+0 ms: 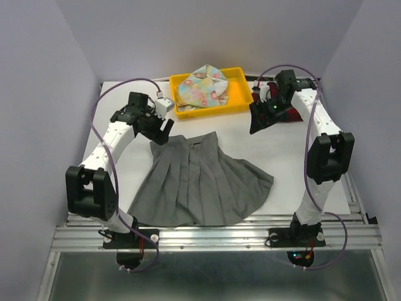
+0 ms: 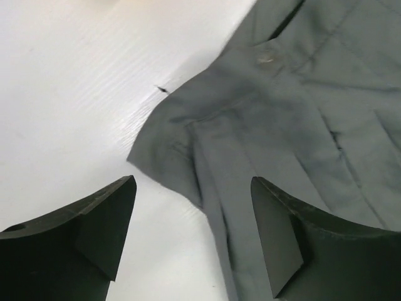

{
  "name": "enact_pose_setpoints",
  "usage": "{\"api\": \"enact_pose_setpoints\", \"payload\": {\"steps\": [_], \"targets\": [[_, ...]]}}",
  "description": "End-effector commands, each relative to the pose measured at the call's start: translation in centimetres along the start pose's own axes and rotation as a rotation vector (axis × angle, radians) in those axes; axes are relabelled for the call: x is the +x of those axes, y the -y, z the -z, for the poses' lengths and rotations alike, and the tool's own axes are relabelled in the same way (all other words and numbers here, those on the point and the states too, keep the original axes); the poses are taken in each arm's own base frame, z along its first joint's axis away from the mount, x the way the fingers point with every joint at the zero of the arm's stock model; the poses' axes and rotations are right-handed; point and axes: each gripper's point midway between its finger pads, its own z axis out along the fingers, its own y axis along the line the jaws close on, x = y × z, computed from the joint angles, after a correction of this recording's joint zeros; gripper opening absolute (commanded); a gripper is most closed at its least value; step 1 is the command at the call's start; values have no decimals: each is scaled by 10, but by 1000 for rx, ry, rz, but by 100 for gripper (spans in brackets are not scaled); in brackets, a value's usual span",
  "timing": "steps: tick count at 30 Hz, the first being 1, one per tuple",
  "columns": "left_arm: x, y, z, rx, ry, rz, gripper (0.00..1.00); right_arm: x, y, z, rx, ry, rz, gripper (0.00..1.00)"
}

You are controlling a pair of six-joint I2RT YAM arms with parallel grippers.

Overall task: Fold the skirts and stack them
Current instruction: Flatten the skirt out

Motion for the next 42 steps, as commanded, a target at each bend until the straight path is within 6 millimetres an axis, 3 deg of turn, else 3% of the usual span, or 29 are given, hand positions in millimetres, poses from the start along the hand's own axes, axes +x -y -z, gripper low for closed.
{"api": "enact_pose_setpoints", "payload": {"steps": [1, 3, 4, 5, 6, 7, 9, 10, 14, 17, 24, 27, 30, 34, 37, 38, 40, 41, 42], "targets": [[-34, -29, 37, -119, 136, 13, 86, 5, -19, -1, -61, 71, -56, 81], [-24, -41, 41, -124, 152, 75, 86, -8, -19, -10, -82, 143, -100, 76], [-17, -43, 39, -110, 150, 108, 87, -5, -21, -18, -115, 152, -132, 74], [-7, -38, 32, -56, 151, 157, 86, -22, -19, -21, -121, 224, -143, 71], [3, -45, 32, -47, 157, 206, 86, -27, -19, -24, -137, 253, -151, 69], [19, -47, 27, -24, 146, 263, 86, -28, -25, -35, -151, 254, -150, 68], [27, -48, 19, 28, 171, 343, 86, -47, -27, -45, -143, 307, -117, 66], [43, -51, 13, 36, 156, 400, 85, -49, -26, -58, -141, 296, -113, 66], [61, -53, -13, 84, 133, 488, 77, -72, -28, -92, -136, 312, -87, 63], [68, -49, -29, 140, 119, 536, 73, -79, -30, -115, -166, 312, -90, 62], [85, -43, -65, 233, 80, 635, 72, -75, -43, -164, -243, 254, -109, 67], [87, -49, -75, 229, 83, 646, 66, -79, -42, -174, -273, 262, -133, 66], [83, -55, -81, 227, 89, 650, 59, -86, -44, -176, -301, 275, -143, 58], [79, -61, -86, 234, 93, 654, 50, -92, -57, -177, -368, 281, -132, 54], [75, -65, -89, 240, 99, 655, 38, -100, -67, -176, -410, 296, -118, 44], [72, -67, -89, 241, 100, 654, 29, -106, -68, -174, -420, 310, -114, 31], [69, -69, -87, 240, 103, 636, 21, -111, -71, -172, -438, 316, -109, 14], [64, -70, -81, 235, 106, 625, 17, -113, -72, -170, -438, 322, -104, 1], [61, -71, -77, 229, 108, 611, 9, -117, -75, -162, -433, 338, -80, 1]]}}
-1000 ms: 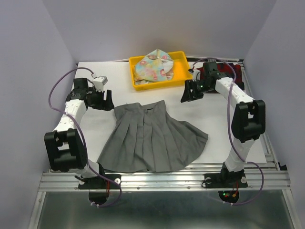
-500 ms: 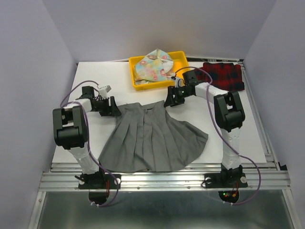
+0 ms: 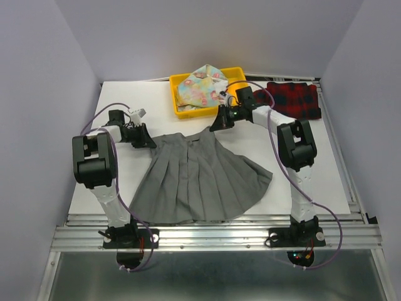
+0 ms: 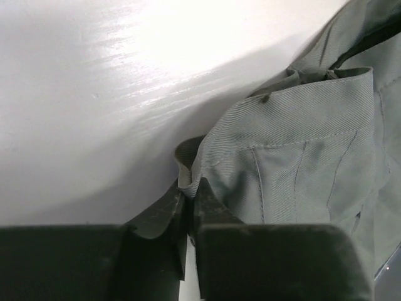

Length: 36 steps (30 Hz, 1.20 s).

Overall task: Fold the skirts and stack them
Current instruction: Flatten the skirt out

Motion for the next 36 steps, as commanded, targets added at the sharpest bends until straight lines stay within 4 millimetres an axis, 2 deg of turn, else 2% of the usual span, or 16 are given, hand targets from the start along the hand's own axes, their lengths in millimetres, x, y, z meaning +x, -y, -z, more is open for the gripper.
{"api": "enact_pose_setpoints", "payload": {"steps": [1, 3, 5, 7, 9, 10, 13, 14, 16, 17, 20, 21, 23, 28, 31, 36], "targets": [[-27, 13, 17, 0, 40, -87, 6, -37, -33, 8, -65, 86, 134, 1], [-39, 22, 34, -17, 61, -163, 0, -48, -49, 24, -45, 124, 198, 1], [-54, 37, 57, -40, 99, -274, 0, -49, -52, 34, 2, 147, 236, 1], [-65, 49, 76, -63, 133, -368, 0, -62, -56, 60, 48, 202, 263, 1], [-79, 68, 108, -109, 191, -522, 0, -79, -64, 104, 130, 296, 305, 1], [-83, 74, 120, -129, 212, -576, 0, -93, -81, 134, 182, 372, 348, 1], [-100, 108, 170, -211, 350, -788, 0, -100, -79, 189, 312, 485, 360, 1], [-106, 132, 195, -231, 443, -877, 0, -102, -88, 217, 371, 548, 380, 1], [-107, 162, 218, -219, 519, -1022, 0, -97, -101, 235, 409, 592, 408, 1], [-106, 186, 238, -221, 579, -1102, 0, -94, -109, 243, 413, 613, 423, 1], [-102, 244, 269, -167, 692, -1273, 0, -84, -143, 270, 407, 707, 489, 1], [-102, 258, 275, -152, 720, -1291, 0, -80, -157, 281, 405, 734, 518, 1], [-104, 280, 295, -141, 772, -1301, 0, -75, -165, 292, 430, 760, 544, 1], [-98, 290, 311, -148, 801, -1246, 0, -65, -203, 337, 516, 844, 690, 1], [-79, 295, 312, -111, 782, -1230, 0, -52, -223, 350, 511, 837, 716, 1], [-25, 307, 318, -35, 755, -1238, 0, -11, -254, 374, 510, 842, 748, 1]]}}
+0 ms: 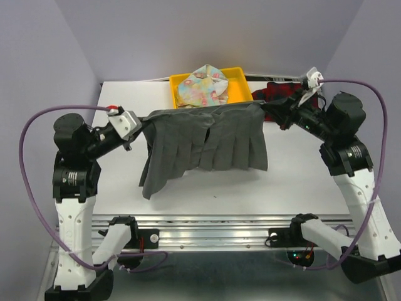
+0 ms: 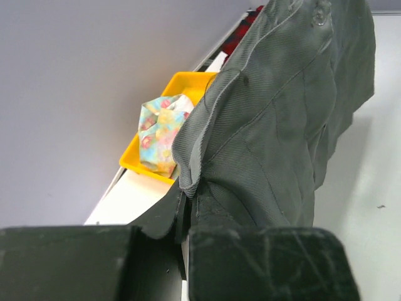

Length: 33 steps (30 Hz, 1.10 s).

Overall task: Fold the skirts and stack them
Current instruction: Flatten the skirt out

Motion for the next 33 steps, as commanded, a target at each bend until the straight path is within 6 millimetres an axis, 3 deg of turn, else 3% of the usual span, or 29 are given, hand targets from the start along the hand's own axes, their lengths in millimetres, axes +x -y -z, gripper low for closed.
{"api": "enact_pose_setpoints", "payload": {"steps": [1, 5, 7, 10, 13, 16, 19, 20, 21, 22, 23, 24, 26, 27, 28, 29, 30, 32, 33], "targets": [[-14, 20, 35, -73, 0, -70, 0, -27, 10, 51, 172, 47, 108, 1], [-8, 69, 56, 28, -12, -70, 0, -34, -19, 84, 137, 46, 101, 1], [-3, 83, 61, 60, -23, -71, 0, -43, -27, 99, 147, 59, 104, 1], [7, 104, 72, 114, -62, -85, 0, -41, -40, 118, 150, 37, 78, 1], [16, 121, 80, 161, -103, -55, 0, -28, -43, 127, 169, -18, 25, 1], [34, 119, 75, 135, -158, 99, 0, 4, -26, 120, 218, -118, -11, 1], [65, 75, 50, -15, -228, 268, 0, 53, 10, 89, 277, -237, -19, 1], [84, 60, 32, -7, -270, 337, 0, 67, 25, 80, 314, -268, -16, 1], [104, 53, 21, -17, -314, 409, 1, 93, 45, 59, 323, -319, -4, 1], [119, 49, 11, -17, -349, 500, 6, 106, 56, 48, 336, -348, -4, 1], [147, 39, -8, 0, -410, 582, 11, 117, 66, 38, 346, -370, 0, 1], [163, 33, -17, -15, -452, 617, 19, 138, 83, 16, 345, -410, -6, 1], [200, 11, -39, -66, -522, 692, 35, 153, 98, -9, 331, -427, -6, 1], [206, 1, -46, -89, -526, 698, 52, 183, 108, -26, 320, -501, -47, 1], [211, -9, -52, -113, -528, 699, 65, 192, 116, -35, 326, -520, -56, 1], [210, -27, -62, -154, -493, 671, 84, 188, 125, -48, 328, -510, -50, 5], [215, -47, -68, -227, -499, 671, 99, 211, 136, -61, 344, -563, -92, 17], [215, -86, -74, -348, -500, 628, 99, 205, 158, -75, 404, -566, -66, 39], [213, -93, -76, -361, -498, 622, 99, 206, 167, -79, 432, -577, -62, 50]]}}
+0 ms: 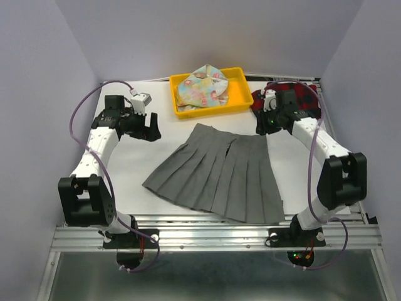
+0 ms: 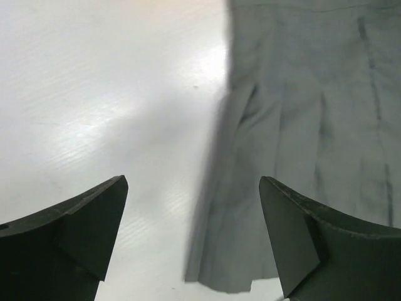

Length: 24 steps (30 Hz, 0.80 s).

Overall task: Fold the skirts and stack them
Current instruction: Flatten the skirt out

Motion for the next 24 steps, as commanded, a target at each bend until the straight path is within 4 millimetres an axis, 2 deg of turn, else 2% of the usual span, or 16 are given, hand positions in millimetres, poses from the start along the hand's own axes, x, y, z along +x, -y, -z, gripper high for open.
{"api": "enact_pose_setpoints", "payload": {"steps": [1, 2, 4, 5, 7, 8, 11, 12, 13, 14, 16, 17, 19, 22, 23, 24], "targets": [[-104, -30, 39, -229, 278, -77, 99, -90, 35, 12, 185, 217, 78, 66], [-105, -30, 38, -228, 273, -80, 99, -94, 41, 7, 205, 205, 82, 88], [-100, -27, 39, -219, 263, -99, 98, -94, 46, 3, 223, 180, 98, 89], [-97, -13, 33, -191, 248, -128, 98, -93, 47, 2, 224, 167, 99, 89], [-76, -4, 25, -180, 193, -171, 95, -86, 46, -1, 210, 145, 126, 86], [-59, 11, 17, -152, 156, -196, 93, -83, 38, -1, 166, 142, 139, 78], [-34, 35, 6, -89, 110, -244, 84, -56, 27, -11, 78, 61, 189, 59], [-16, 50, -5, -42, 69, -256, 78, -36, 27, -17, 51, -14, 238, 48], [-6, 57, -9, -16, 45, -265, 75, -24, 23, -20, 13, -61, 258, 44], [4, 64, -14, 6, 15, -274, 73, -9, 18, -21, -27, -116, 259, 33], [27, 81, -27, 57, -45, -294, 68, 29, 13, -20, -105, -255, 314, 25], [37, 84, -32, 73, -77, -284, 65, 50, 12, -17, -124, -325, 312, 18], [47, 92, -41, 105, -111, -281, 62, 70, 15, -10, -135, -378, 381, 15], [64, 100, -58, 154, -190, -262, 58, 112, 21, -3, -149, -487, 453, 9], [70, 100, -68, 165, -230, -251, 55, 130, 17, 1, -163, -539, 474, 6], [73, 99, -73, 169, -248, -239, 51, 138, 14, 2, -178, -564, 504, 5]]}}
